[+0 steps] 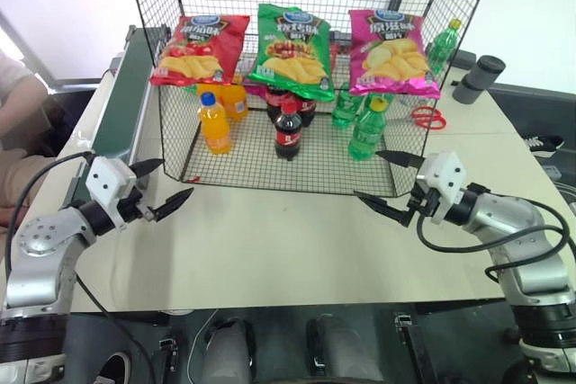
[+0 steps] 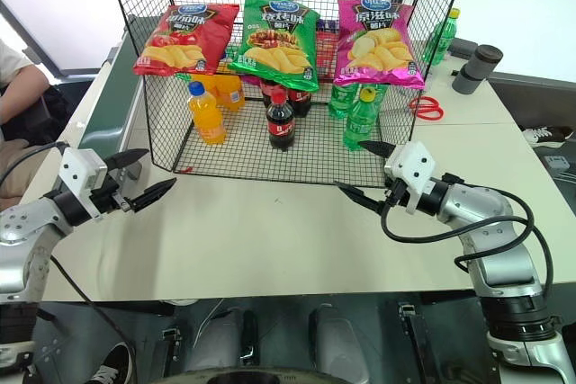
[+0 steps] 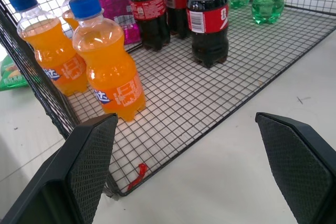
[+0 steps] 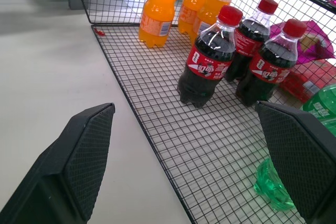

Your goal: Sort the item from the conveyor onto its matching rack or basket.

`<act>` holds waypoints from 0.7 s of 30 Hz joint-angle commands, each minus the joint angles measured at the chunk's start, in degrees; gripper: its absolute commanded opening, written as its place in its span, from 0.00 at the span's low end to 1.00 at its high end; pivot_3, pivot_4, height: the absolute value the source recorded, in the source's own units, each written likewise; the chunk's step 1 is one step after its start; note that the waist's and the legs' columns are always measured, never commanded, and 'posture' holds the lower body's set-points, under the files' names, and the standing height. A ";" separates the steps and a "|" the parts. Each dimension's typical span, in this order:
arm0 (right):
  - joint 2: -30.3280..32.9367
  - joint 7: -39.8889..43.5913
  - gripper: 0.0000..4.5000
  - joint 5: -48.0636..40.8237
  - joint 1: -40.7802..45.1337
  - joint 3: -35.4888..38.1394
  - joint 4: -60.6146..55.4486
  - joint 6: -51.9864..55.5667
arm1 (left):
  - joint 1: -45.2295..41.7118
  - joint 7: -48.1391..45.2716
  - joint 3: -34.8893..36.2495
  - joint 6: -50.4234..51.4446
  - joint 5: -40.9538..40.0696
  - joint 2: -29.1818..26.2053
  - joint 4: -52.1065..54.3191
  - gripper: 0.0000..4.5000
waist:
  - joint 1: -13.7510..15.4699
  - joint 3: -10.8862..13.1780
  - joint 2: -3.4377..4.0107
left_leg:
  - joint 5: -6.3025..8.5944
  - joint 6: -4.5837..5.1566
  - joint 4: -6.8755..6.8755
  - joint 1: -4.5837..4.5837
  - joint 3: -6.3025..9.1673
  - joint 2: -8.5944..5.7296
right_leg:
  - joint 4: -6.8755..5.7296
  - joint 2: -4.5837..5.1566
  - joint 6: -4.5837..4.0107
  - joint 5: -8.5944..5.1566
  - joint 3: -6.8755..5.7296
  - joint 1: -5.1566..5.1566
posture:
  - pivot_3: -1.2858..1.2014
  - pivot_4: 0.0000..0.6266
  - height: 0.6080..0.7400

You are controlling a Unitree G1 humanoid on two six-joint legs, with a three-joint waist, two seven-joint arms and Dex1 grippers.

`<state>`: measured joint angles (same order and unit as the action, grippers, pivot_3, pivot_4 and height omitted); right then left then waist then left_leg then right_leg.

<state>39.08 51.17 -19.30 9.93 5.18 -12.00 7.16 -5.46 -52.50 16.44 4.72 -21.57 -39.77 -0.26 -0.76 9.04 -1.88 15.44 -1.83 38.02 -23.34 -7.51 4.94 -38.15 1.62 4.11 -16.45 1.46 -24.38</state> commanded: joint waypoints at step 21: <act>0.94 0.76 0.99 -1.90 0.59 2.26 -1.58 0.25 | -1.07 -2.98 0.43 -1.59 -0.76 -1.50 -0.43 1.00 | 0.00 0.00 0.00 | 0.00 0.00 0.02 0.00 -0.01 0.00 | -0.02 -0.01 0.01 0.00 0.00 0.00 | 0.52 0.24 1.00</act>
<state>39.13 51.76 -19.44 9.87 5.01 -11.42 7.10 -6.43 -54.89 16.01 3.40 -21.74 -39.98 -1.16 -0.76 9.04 -1.87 15.44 -1.83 38.04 -23.34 -7.51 4.94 -38.17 1.61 4.12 -16.45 1.46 -24.38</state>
